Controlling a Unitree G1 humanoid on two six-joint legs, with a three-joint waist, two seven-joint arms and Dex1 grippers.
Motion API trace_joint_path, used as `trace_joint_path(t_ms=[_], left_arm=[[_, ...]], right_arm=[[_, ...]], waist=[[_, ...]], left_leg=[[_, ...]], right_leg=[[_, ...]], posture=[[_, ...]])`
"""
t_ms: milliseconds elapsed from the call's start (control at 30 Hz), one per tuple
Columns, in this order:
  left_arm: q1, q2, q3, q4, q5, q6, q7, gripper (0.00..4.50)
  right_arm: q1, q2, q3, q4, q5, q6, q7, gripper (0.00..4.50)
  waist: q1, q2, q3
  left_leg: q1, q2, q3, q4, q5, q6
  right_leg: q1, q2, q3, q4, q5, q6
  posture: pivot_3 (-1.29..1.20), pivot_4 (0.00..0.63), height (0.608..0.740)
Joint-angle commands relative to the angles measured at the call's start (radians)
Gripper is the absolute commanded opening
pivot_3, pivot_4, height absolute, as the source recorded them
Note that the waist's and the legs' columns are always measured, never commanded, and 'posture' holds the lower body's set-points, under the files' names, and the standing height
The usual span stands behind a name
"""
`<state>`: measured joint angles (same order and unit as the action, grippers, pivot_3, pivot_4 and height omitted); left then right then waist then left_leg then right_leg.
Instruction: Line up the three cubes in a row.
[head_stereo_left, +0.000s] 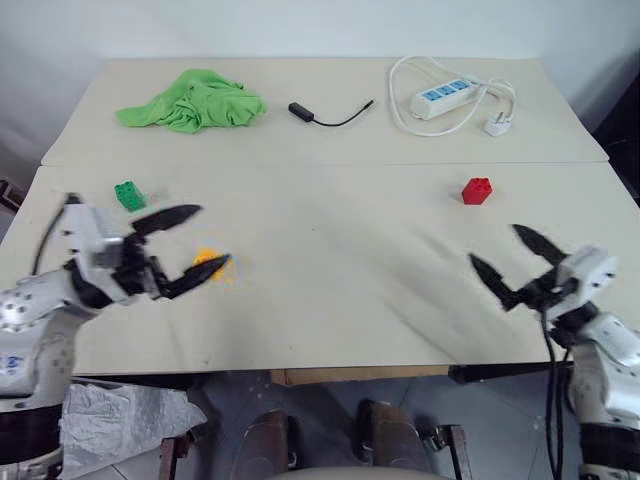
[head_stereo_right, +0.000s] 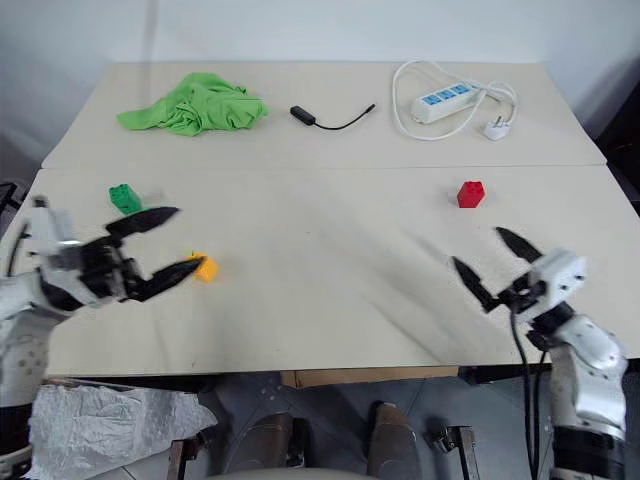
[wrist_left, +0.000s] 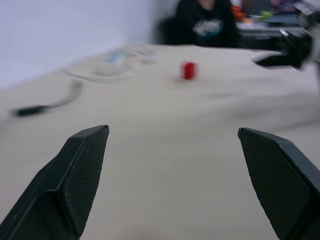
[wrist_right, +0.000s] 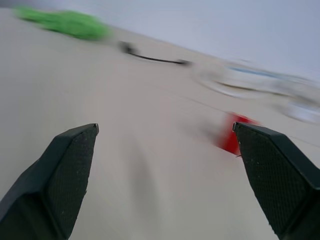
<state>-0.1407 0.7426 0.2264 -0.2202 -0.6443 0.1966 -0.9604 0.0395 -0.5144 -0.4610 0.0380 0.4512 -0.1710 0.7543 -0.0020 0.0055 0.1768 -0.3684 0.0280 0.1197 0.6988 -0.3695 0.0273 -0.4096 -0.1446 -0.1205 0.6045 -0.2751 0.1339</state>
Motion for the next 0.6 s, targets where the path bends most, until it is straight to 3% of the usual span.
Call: trace_joint_path(t_ms=[33,167,233,400,600], left_arm=[[-0.070,-0.031,-0.083,0.054,0.092,-0.045,-0.021,4.36],[-0.121,-0.083,-0.095,0.100,0.104,-0.048,-0.013,4.36],[-0.119,-0.084,-0.112,0.112,0.133,-0.073,-0.038,4.36],[-0.137,-0.104,-0.119,0.118,0.139,-0.071,-0.044,4.36],[-0.146,-0.135,-0.128,0.119,0.178,-0.100,-0.019,4.36]], right_arm=[[0.064,0.024,-0.044,-0.042,-0.052,0.012,-0.123,4.50],[0.065,0.007,0.011,-0.092,-0.108,0.085,-0.184,4.50],[0.011,-0.002,0.047,-0.143,-0.096,0.254,-0.254,4.50],[-0.241,-0.014,0.136,-0.135,-0.099,0.463,-0.330,4.50],[-0.618,0.023,0.201,0.176,-0.213,0.521,-0.507,4.50]], waist=[[-0.004,0.000,0.000],[-0.025,0.000,0.000],[-0.034,0.000,0.000],[-0.027,0.000,0.000],[-0.020,0.000,0.000]], left_leg=[[0.000,0.000,0.001,0.000,0.000,-0.001],[0.002,0.003,0.002,0.000,0.000,-0.002],[0.003,0.003,0.003,0.000,0.000,-0.002],[0.003,0.004,0.003,0.001,0.000,-0.002],[0.000,0.003,0.002,0.001,0.001,-0.001]], right_leg=[[0.000,0.001,0.001,0.000,0.000,0.000],[-0.001,0.003,0.005,0.000,0.000,0.000],[-0.002,0.004,0.007,0.001,0.000,0.000],[-0.004,0.005,0.009,0.003,0.000,-0.001],[-0.005,0.002,0.008,0.004,0.000,-0.001]], posture=[[0.00,0.150,0.740],[0.00,0.150,0.740],[0.00,0.150,0.740],[0.00,0.150,0.740],[0.00,0.150,0.740]])
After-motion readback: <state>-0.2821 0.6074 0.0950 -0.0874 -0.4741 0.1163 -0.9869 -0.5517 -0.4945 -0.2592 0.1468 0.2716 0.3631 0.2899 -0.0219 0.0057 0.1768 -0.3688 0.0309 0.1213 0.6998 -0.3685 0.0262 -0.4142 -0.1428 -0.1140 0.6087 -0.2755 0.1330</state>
